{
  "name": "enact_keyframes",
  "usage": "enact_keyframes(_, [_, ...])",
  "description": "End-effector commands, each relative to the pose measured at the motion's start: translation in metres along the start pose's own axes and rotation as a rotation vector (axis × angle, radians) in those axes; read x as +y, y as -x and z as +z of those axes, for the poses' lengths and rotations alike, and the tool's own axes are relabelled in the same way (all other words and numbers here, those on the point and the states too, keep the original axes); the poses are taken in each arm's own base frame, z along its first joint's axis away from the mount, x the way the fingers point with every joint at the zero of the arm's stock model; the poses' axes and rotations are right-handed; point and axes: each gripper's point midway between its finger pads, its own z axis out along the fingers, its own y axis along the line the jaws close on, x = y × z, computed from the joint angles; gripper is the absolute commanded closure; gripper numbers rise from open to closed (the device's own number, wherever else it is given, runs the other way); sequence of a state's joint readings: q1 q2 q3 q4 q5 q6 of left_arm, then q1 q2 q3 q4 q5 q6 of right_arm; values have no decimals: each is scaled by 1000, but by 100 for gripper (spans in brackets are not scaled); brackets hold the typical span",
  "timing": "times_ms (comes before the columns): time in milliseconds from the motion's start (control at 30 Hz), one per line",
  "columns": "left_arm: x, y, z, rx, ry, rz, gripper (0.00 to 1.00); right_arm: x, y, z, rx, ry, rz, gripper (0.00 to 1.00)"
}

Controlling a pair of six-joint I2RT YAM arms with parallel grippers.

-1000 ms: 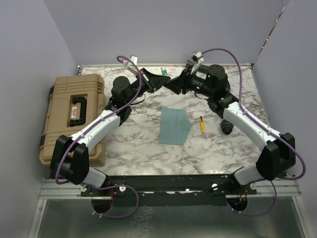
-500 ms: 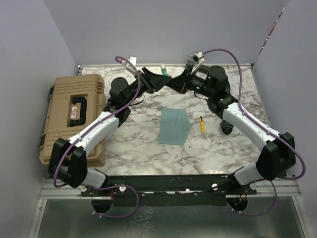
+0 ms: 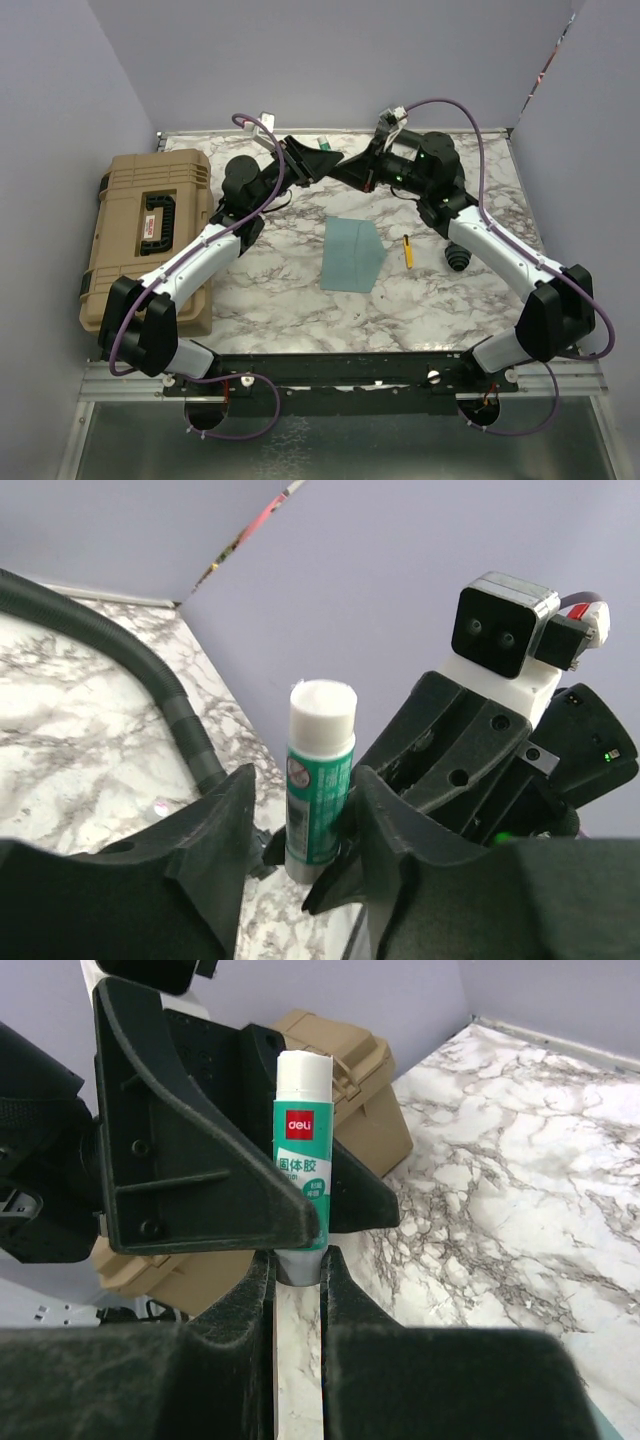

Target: Place the letter into the envelope and seal it

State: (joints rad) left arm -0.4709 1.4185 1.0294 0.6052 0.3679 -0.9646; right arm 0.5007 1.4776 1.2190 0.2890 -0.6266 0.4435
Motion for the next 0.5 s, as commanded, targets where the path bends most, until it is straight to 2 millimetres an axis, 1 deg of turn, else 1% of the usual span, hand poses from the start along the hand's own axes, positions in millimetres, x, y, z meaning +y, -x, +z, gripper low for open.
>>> enact_keyframes(0, [-2, 16, -2, -67, 3, 55, 64, 6, -10, 5, 58, 70, -1, 100])
enact_keyframes(67, [-2, 14, -2, -53, 2, 60, 79, 6, -11, 6, 67, 77, 7, 100])
enact_keyframes(133, [-3, 16, -2, -51, 0, 64, 99, 7, -11, 7, 76, 86, 25, 100])
enact_keyframes(200, [-5, 23, -4, -67, 6, 84, 100, 6, -7, 6, 87, 104, 84, 100])
enact_keyframes(267, [-11, 35, -7, -96, 6, 104, 100, 8, 4, 0, 79, 158, 180, 100])
enact_keyframes(367, [-30, 51, -8, -121, -35, 117, 100, 9, 30, -14, 17, 241, 339, 100])
enact_keyframes(467, [-50, 60, -7, -143, -102, 96, 100, 17, 50, -15, -29, 330, 505, 100])
